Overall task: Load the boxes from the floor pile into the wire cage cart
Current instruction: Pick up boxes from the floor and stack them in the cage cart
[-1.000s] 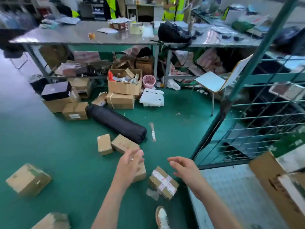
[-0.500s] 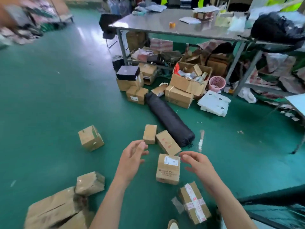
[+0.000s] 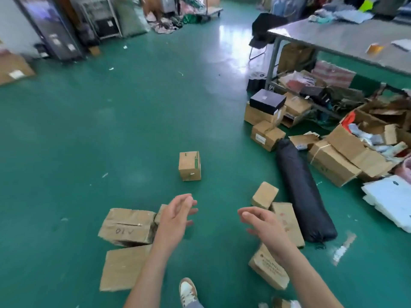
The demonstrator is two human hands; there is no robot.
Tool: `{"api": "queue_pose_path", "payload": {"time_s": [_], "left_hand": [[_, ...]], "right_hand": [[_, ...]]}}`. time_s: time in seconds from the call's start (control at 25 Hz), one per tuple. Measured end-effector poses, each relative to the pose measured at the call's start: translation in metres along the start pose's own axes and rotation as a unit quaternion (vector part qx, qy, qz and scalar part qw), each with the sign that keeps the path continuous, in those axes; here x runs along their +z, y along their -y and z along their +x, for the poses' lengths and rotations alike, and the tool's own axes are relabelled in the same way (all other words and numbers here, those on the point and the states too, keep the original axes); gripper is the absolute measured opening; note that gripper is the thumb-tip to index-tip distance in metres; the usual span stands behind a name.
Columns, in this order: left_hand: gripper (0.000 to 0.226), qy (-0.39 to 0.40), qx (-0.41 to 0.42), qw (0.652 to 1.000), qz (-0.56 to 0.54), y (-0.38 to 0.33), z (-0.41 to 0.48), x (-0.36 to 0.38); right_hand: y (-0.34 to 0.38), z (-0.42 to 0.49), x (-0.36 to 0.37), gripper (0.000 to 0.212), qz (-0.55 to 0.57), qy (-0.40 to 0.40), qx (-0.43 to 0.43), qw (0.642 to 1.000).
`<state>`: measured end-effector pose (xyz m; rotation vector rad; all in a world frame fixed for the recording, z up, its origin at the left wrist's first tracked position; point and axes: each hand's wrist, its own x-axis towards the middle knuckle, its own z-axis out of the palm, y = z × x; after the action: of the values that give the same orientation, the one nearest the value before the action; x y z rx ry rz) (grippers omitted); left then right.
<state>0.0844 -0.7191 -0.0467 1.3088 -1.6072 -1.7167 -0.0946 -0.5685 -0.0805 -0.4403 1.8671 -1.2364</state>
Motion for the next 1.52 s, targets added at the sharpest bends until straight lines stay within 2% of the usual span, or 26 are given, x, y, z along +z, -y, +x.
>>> {"api": "queue_pose_path", "payload": {"time_s": [0.16, 0.44, 0.76, 1.0, 1.36, 1.52], "left_hand": [[0.023, -0.057, 0.003, 0.998, -0.008, -0.008, 0.031, -0.071], [0.021, -0.117, -0.003, 0.993, -0.032, -0.012, 0.079, -0.185], [0.026, -0.257, -0.056, 0.96, -0.097, 0.028, 0.08, -0.291], [0.023, -0.314, -0.098, 0.937, -0.116, 0.045, 0.109, -0.331], [0.024, -0.312, -0.198, 0.922, -0.114, 0.063, 0.244, -0.368], [0.028, -0.345, -0.243, 0.895, -0.148, 0.098, 0.322, -0.377]], "right_hand": [[0.038, 0.035, 0.068, 0.016, -0.043, 0.071, -0.016, 0.996], [0.077, 0.087, 0.181, 0.016, -0.086, 0.131, -0.022, 0.987], [0.113, 0.124, 0.322, 0.019, -0.167, 0.291, -0.024, 0.942], [0.115, 0.166, 0.391, 0.018, -0.199, 0.359, 0.021, 0.912], [0.134, 0.292, 0.463, 0.018, -0.162, 0.343, 0.095, 0.92], [0.111, 0.357, 0.515, 0.018, -0.198, 0.353, 0.123, 0.906]]}}
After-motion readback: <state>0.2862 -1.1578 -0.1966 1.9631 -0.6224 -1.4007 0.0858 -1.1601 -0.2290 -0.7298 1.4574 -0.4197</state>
